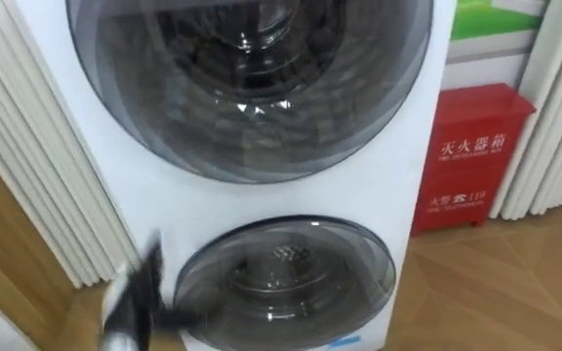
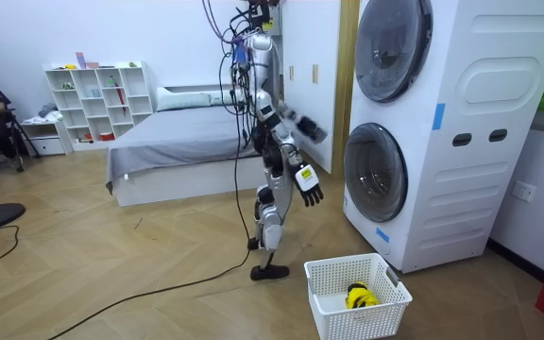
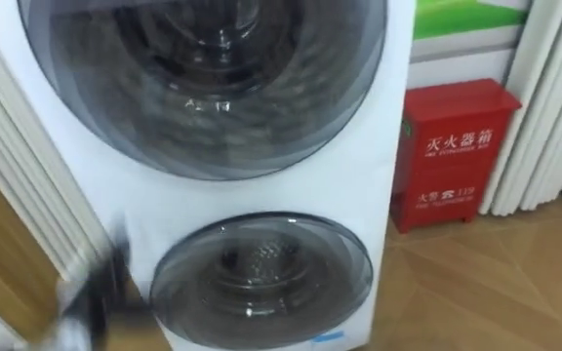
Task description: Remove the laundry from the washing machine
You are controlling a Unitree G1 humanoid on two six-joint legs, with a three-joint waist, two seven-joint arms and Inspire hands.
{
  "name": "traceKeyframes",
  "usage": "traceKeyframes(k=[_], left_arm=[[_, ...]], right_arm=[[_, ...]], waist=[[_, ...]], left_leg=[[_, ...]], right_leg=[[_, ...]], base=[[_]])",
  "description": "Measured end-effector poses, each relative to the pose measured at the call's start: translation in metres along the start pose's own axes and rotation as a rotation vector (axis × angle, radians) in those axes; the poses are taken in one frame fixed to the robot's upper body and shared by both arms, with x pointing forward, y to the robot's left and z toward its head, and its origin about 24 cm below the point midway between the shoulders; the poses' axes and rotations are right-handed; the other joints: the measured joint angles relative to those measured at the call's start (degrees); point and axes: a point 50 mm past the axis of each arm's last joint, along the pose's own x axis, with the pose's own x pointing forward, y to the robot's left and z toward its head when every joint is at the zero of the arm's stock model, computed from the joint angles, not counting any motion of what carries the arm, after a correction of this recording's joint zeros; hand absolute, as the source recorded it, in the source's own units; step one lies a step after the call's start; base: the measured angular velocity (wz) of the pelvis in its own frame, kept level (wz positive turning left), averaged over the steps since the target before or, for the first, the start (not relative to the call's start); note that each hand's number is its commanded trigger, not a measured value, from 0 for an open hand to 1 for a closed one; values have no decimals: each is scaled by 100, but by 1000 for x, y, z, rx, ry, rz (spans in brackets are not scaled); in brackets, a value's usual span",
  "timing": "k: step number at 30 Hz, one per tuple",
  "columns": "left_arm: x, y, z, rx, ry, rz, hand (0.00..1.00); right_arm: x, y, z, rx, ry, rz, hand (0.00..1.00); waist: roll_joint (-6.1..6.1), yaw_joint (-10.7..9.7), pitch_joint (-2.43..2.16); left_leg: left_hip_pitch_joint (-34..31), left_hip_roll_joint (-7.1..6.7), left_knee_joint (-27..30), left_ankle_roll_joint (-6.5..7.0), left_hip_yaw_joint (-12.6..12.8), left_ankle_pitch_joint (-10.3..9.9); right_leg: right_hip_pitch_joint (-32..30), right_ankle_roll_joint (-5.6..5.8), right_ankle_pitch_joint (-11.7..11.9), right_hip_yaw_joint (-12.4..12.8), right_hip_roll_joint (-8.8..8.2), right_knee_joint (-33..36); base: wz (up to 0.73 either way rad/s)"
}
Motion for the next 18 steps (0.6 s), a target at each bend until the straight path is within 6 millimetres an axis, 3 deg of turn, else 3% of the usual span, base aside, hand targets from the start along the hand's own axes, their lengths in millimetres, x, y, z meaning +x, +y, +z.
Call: traceKeyframes(k=[2, 5, 7, 9, 11, 18], left_arm=[[-6, 8, -34, 10, 130, 58, 0], [-12, 14, -51, 50, 159, 99, 0], [-15, 14, -59, 81, 173, 108, 0], [-19, 14, -68, 102, 192, 108, 0], [-24, 13, -80, 112, 230, 111, 0], [-40, 11, -113, 97, 339, 132, 0]], right_arm=[[0, -2, -1, 15, -11, -3, 0], [3, -1, -1, 15, -20, 2, 0], [3, -1, 0, 14, -32, 5, 0], [3, 0, -1, 23, -36, 7, 0], [3, 0, -5, 55, -23, 6, 0], [3, 5, -12, 130, -4, -2, 0]], waist=[[-61, 131, -25], [42, 150, -7], [116, 147, -36], [159, 125, -28], [204, 125, -51], [88, 183, -45]], left_leg=[[7, 6, 13, 4, -33, -51], [122, 7, -12, 9, -52, -66], [209, 9, -74, 5, -51, -68], [262, 7, -119, 4, -52, -68], [314, 5, -126, 3, -63, -68], [286, -3, -129, -22, -49, -85]], right_leg=[[41, 8, 14, -14, 2, -3], [163, 16, 19, -75, 1, -7], [216, 16, 19, -143, 2, -9], [271, 18, 17, -157, 2, -63], [322, 24, 6, -158, 2, -89], [312, 10, -33, -184, 1, -185]], base=[[3], [5], [-2], [-5], [-6], [-1]])
